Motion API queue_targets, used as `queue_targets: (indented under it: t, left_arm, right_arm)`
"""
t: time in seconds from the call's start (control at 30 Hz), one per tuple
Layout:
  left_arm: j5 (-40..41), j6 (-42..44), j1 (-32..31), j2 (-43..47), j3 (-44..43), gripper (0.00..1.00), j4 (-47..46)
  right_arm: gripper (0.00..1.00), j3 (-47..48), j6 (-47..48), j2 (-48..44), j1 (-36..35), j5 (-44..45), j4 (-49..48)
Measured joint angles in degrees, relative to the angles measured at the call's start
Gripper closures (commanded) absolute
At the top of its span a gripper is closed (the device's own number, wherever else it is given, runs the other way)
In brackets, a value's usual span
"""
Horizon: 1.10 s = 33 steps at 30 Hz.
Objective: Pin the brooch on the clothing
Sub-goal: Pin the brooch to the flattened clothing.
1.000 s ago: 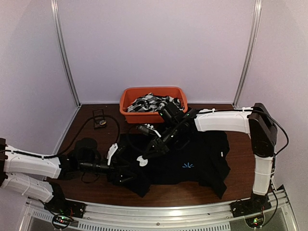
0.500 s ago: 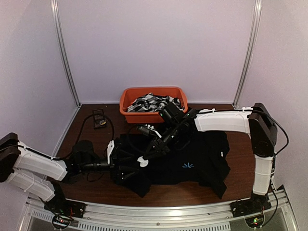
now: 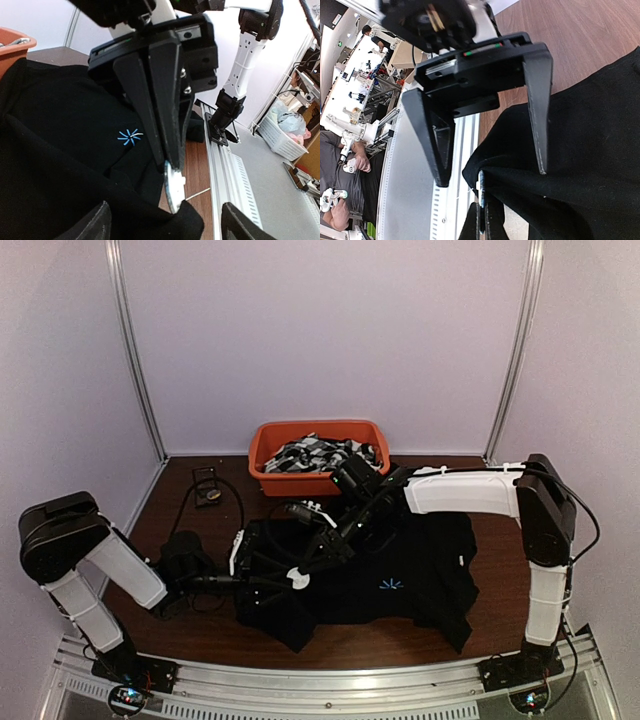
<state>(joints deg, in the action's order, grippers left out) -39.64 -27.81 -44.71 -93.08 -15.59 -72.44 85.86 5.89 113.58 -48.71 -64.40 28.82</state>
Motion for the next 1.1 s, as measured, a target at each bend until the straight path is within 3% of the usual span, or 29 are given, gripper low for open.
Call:
queue_targets:
  t: [0.3, 1.1]
  left_arm:
    - [-4.04, -6.58, 2.21, -5.53, -0.26, 0.35, -1.42]
    - [-8.63, -10.78, 2.29, -7.19, -2.97, 0.28, -1.68]
  right_arm:
    - [1.00, -0.22, 0.00, 0.00, 0.00, -0.35, -0.02]
    - [1.00, -0.22, 1.20, 0.00, -0.02, -1.05, 0.55]
